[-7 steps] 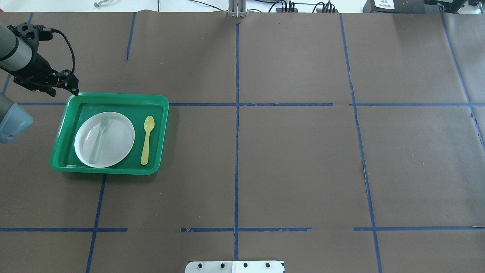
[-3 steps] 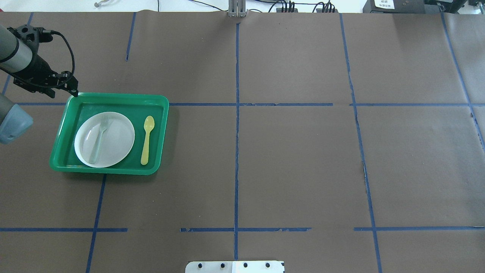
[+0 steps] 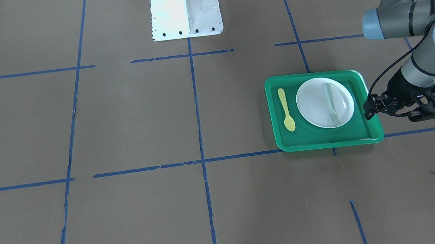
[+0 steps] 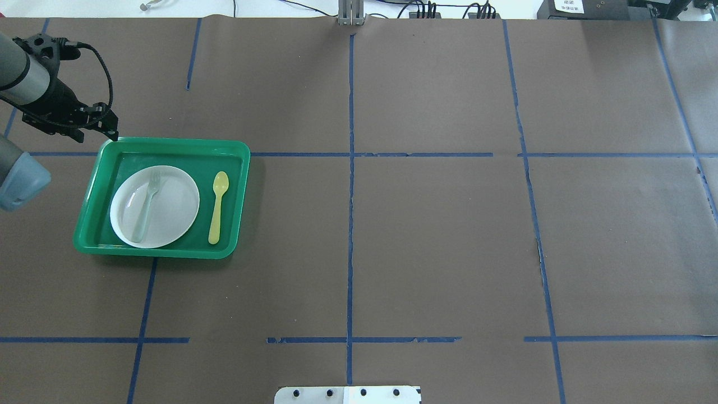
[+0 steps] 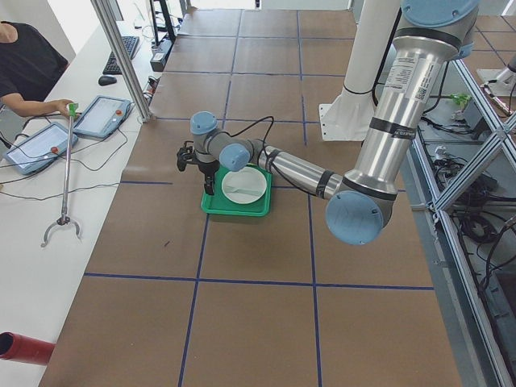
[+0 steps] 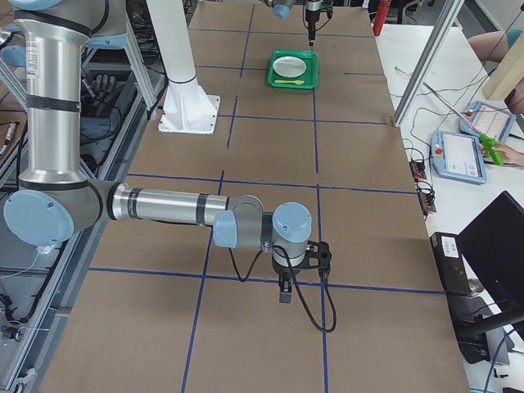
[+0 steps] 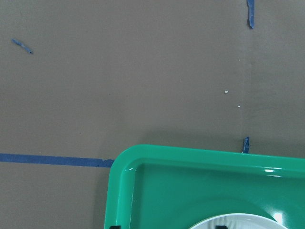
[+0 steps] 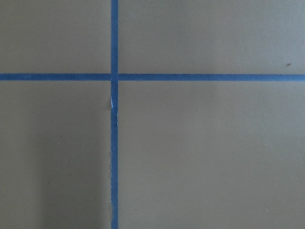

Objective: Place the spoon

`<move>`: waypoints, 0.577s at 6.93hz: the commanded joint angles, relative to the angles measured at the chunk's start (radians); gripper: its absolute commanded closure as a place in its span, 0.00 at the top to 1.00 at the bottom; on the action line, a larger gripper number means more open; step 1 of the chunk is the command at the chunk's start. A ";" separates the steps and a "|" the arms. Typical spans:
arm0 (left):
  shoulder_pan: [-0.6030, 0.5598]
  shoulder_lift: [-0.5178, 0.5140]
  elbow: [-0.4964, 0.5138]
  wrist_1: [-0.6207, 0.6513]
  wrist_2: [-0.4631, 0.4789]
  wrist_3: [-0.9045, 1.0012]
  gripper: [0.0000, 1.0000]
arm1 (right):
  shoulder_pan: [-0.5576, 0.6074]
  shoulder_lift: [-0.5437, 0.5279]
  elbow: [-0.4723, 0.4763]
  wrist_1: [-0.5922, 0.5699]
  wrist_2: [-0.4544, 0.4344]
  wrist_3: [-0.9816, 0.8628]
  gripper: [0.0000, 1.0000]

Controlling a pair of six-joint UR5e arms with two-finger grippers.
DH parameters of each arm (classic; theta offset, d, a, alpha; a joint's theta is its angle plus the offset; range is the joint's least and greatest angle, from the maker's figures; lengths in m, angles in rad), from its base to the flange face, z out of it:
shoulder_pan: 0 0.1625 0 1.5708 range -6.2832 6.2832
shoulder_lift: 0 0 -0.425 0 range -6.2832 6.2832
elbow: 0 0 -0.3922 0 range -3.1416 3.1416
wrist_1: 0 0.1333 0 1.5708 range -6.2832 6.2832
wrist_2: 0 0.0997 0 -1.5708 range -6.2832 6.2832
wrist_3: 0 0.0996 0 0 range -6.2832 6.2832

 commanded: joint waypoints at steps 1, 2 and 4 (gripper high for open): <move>0.000 -0.002 -0.001 0.000 0.000 0.001 0.73 | 0.000 0.000 0.000 0.000 0.001 0.000 1.00; -0.002 0.001 -0.009 -0.005 -0.005 0.013 0.89 | 0.000 0.000 0.000 0.000 0.001 0.000 1.00; -0.003 0.023 -0.044 -0.006 0.003 -0.027 1.00 | 0.000 0.000 0.000 0.000 0.001 0.000 1.00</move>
